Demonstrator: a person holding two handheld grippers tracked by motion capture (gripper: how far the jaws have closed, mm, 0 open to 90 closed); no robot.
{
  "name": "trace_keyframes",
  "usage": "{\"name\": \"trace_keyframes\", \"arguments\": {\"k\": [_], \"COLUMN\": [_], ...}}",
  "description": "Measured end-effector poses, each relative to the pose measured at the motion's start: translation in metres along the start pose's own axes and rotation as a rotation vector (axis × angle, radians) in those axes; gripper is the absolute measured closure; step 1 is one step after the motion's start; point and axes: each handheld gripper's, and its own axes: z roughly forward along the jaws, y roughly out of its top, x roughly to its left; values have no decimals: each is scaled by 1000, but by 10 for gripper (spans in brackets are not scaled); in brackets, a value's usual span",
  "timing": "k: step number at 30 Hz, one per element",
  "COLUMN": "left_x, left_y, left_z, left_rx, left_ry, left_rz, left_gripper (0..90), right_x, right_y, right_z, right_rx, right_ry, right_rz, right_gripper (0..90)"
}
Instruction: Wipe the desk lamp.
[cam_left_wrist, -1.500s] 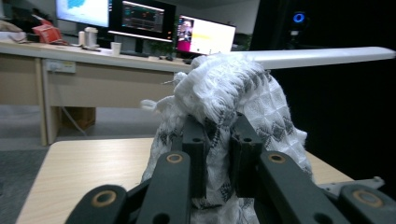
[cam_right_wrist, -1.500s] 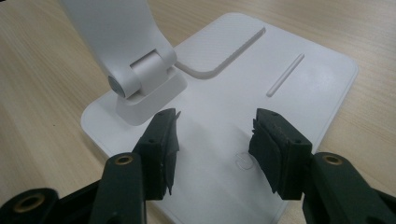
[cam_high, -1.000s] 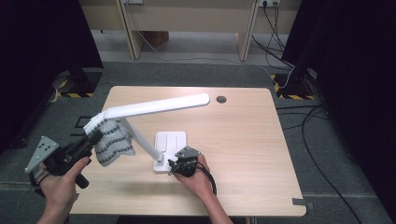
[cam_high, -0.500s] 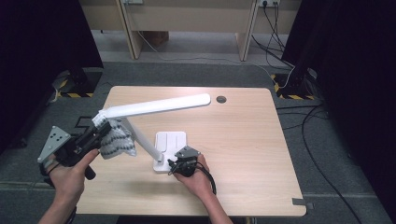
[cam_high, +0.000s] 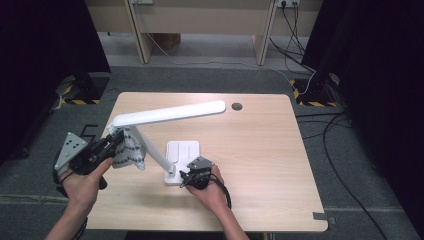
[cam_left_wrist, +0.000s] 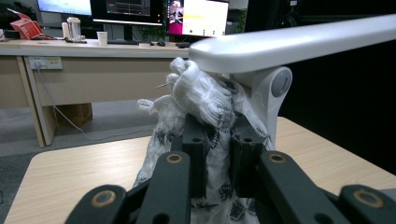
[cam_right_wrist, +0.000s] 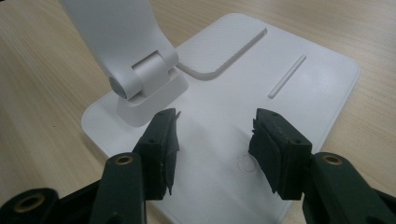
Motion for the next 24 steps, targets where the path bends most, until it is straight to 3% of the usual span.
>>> {"name": "trace_keyframes", "arguments": {"k": [3, 17, 24], "left_x": [-1, -4, -8], "left_y": [-5, -35, -52], "left_z": [2, 10, 18], "left_rx": [2, 54, 94], "left_ry": [1, -14, -11], "left_rz": [7, -32, -24], "left_gripper": [790, 790, 789], "right_x": [0, 0, 0], "right_y": [0, 0, 0], "right_z": [0, 0, 0], "right_rx": [1, -1, 1], "right_ry": [2, 0, 0], "right_rz": [1, -1, -1], "right_gripper": [504, 504, 504]}}
